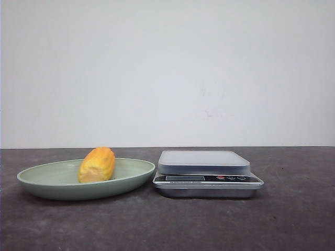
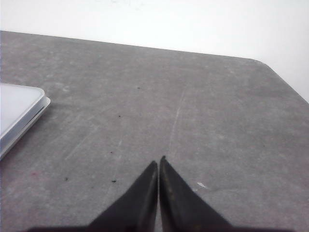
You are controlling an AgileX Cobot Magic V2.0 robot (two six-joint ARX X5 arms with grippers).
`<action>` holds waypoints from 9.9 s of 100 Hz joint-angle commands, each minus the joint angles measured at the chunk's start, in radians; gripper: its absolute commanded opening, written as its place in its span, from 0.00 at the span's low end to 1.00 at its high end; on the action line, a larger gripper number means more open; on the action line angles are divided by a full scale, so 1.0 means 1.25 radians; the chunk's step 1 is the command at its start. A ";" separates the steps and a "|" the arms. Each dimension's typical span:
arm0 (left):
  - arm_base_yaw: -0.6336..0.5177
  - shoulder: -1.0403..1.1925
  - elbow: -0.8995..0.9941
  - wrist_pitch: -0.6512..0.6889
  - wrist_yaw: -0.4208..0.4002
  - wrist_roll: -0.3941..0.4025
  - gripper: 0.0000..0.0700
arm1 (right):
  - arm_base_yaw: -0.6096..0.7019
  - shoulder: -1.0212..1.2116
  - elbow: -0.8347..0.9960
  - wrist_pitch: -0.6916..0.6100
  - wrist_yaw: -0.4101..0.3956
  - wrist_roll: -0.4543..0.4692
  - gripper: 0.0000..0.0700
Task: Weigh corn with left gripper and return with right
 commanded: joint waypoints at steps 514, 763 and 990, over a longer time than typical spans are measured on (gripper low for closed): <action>-0.256 1.158 0.920 -0.412 0.156 -0.278 0.69 | 0.001 0.229 0.878 -0.675 -0.294 0.164 0.51; -0.507 1.564 1.294 -0.323 0.267 -0.388 0.02 | 0.001 0.229 0.878 -0.760 -0.293 0.240 0.51; -0.633 0.940 1.632 -0.850 -0.108 -0.252 0.74 | 0.001 0.229 0.878 -0.726 -0.383 0.198 0.51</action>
